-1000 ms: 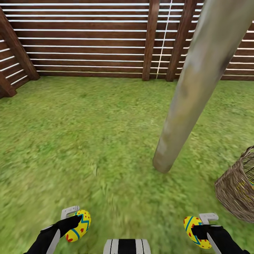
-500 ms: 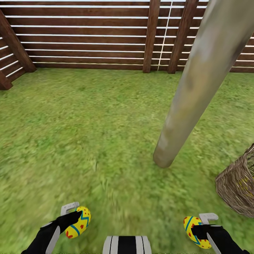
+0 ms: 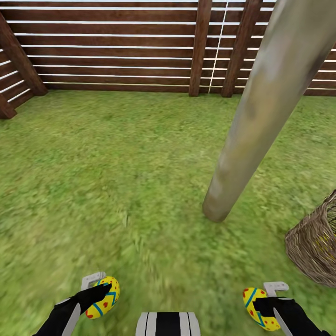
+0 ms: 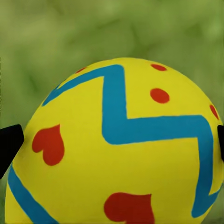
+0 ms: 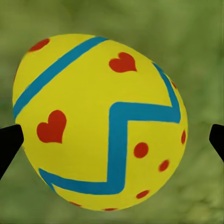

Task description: Take the three Easter eggs out of the wicker basket on the lawn in the garden, then place them on the lawn next to a single tree (choose any tree) so that all three eggs are next to the same tree and none are left in the basket.

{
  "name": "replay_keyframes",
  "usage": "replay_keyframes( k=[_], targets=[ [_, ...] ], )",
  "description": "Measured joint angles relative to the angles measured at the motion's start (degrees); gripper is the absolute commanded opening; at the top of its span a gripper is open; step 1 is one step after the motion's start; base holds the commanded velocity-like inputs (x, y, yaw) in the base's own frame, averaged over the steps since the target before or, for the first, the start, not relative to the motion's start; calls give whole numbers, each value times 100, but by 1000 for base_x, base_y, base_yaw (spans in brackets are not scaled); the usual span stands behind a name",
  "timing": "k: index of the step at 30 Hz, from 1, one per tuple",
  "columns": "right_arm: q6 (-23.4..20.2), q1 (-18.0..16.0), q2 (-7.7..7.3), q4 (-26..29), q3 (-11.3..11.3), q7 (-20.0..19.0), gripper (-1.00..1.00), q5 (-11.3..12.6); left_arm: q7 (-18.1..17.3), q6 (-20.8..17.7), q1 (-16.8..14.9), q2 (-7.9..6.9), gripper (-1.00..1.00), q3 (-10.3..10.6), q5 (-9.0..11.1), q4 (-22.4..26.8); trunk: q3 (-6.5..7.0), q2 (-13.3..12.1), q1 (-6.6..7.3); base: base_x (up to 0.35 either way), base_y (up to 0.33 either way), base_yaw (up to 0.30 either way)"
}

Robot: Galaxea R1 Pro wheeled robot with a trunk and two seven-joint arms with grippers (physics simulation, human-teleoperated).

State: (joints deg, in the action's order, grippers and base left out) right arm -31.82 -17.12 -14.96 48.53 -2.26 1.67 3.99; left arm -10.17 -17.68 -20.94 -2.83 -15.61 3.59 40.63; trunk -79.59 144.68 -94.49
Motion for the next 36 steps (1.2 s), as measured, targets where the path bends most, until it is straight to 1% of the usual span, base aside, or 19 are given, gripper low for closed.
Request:
replay_keyframes(
  k=[17, 19, 23, 26, 36],
  targets=[
    [0, 0, 12, -44, -8, 8, 100, 0, -20, 3, -1, 37, 100, -4, -33, -9, 0, 0, 0, -5, 0, 0],
    [0, 0, 11, -44, -8, 8, 100, -1, -26, -3, -1, 48, 100, 5, -5, -84, 44, -2, 6, 0, 0, 0],
    [0, 0, 13, -44, -8, 8, 100, 0, -6, -6, -4, 59, 100, 12, -19, -247, 133, -8, 16, 0, 0, 0],
    [0, 0, 17, -46, -12, 8, 100, 0, 3, -5, 1, 61, 100, 11, -18, -265, 199, -12, 23, -15, 0, 0],
    [0, 0, 34, -53, -17, 8, 100, -2, 0, 3, -1, 63, 100, 8, -16, -266, 420, -26, 45, -310, 0, 0]
  ],
)
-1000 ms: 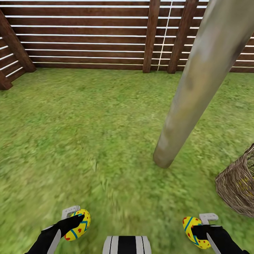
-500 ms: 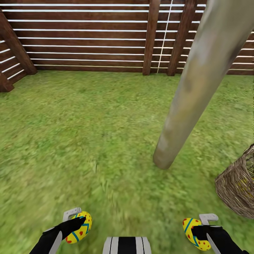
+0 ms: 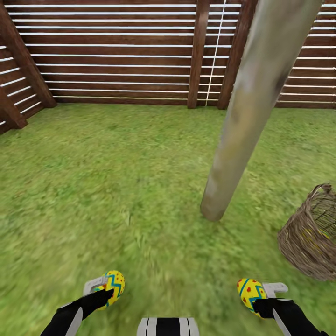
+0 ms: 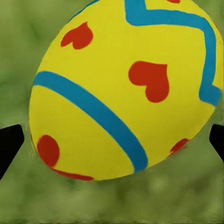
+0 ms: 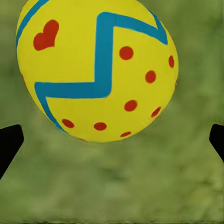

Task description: Take the three Easter eggs out of the wicker basket on the lawn in the garden, then place them on the lawn next to a single tree (choose any tree) so that all three eggs are next to the same tree and none are left in the basket.

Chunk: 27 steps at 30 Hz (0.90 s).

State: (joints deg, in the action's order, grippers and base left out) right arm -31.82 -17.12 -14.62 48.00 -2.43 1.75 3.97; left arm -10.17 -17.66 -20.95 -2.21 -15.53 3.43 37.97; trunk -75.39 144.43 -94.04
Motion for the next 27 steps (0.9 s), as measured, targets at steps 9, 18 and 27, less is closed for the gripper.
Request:
replay_keyframes(
  k=[9, 18, 27],
  targets=[
    [0, 0, 5, -6, 0, 0, 100, 1, 1, -1, 4, 84, 100, 1, -32, -2, 200, -12, 23, -339, 0, 0],
    [0, 0, 10, -8, 0, 0, 100, 0, 3, 4, 4, 162, 100, 7, -37, -9, 399, -24, 50, -80, -11, 0],
    [-5, 1, 3, 3, 3, -25, 100, -2, 11, 174, 2, 275, 100, 24, -57, -42, 599, -36, 71, -189, -288, 7]
  ],
)
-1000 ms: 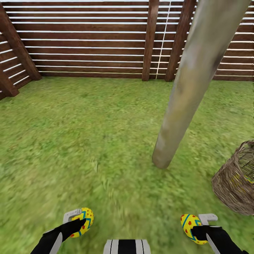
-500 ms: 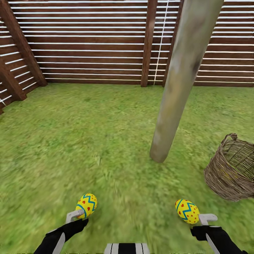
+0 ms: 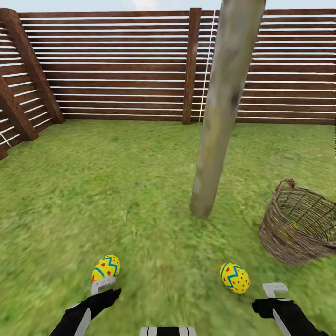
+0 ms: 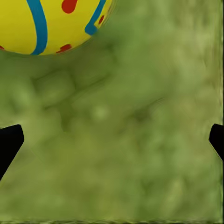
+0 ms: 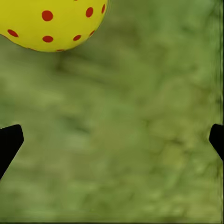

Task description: Take the three Easter eggs out of the wicker basket on the lawn in the garden, then place them on the lawn next to a single tree (choose any tree) so that all three eggs are next to the same tree and none are left in the basket.

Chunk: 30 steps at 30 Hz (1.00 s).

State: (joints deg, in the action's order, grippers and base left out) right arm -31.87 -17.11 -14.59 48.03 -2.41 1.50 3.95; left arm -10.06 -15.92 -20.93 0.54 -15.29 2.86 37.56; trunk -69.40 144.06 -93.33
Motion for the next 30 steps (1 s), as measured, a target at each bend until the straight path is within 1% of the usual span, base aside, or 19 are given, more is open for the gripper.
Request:
replay_keyframes(
  k=[3, 6, 8, 12, 13, 30],
  targets=[
    [0, -1, 5, -5, -1, 6, 100, -2, 31, 1, 3, 13, 100, 9, -11, -51, 69, -4, 8, -190, -312, 175],
    [2, -2, 11, -8, -5, 21, 100, -3, 315, 7, 4, 75, 100, 15, -7, -75, 143, -8, 15, -190, -312, 244],
    [6, -2, 14, -9, -14, 24, 100, -3, 354, 7, 2, 97, 100, 15, -7, -76, 193, -11, 21, -190, -312, 264],
    [20, -2, 14, -13, -206, 38, 100, 4, 371, 7, 2, 107, 100, 15, -7, -77, 292, -16, 31, -190, -312, 272],
    [22, -2, 15, -15, -218, 39, 100, 3, 371, 7, 3, 107, 100, 15, -7, -77, 317, -18, 34, -190, -312, 274],
    [27, -2, 8, -19, -238, 30, 100, 4, 354, -2, 4, 111, 100, 15, -7, -77, 741, -40, 77, -190, -312, 274]
  ],
)
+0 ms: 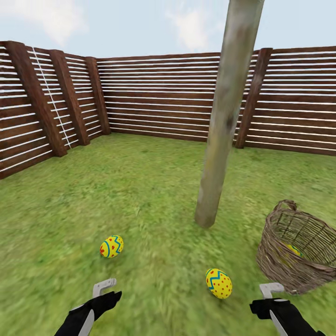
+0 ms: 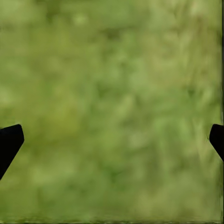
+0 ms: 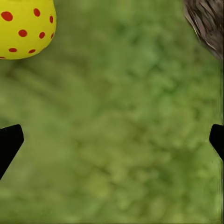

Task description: Take the three Easter eggs out of the wicker basket on the lawn in the garden, then place them on the lawn next to a single tree (choose any tree) so that all three eggs are next to the same tree and none are left in the basket.

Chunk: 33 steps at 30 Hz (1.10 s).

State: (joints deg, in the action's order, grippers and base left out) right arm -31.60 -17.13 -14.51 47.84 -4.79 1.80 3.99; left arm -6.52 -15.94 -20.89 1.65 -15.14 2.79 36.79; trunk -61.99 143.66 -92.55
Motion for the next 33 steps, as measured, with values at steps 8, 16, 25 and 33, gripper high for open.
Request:
replay_keyframes(
  k=[8, 16, 25, 33],
  targets=[
    [2, 0, 0, 0, 0, -5, 100, 0, -5, -1, -2, 2, 100, 0, 0, 0, 199, -11, 21, -190, -312, 257],
    [8, 1, -1, 1, 1, -5, 100, 1, -8, -2, -1, -1, 100, 0, 0, -1, 380, -22, 42, -147, -307, 112],
    [17, 2, -1, -193, 3, -11, 100, 0, -9, -4, -1, 2, 100, 0, 4, -6, 580, -34, 66, -36, -299, 6],
    [18, 2, 8, -206, -5, -38, 100, 2, -9, -2, -1, 2, 100, 0, 4, -2, 757, -44, 86, -23, -277, 0]
  ],
)
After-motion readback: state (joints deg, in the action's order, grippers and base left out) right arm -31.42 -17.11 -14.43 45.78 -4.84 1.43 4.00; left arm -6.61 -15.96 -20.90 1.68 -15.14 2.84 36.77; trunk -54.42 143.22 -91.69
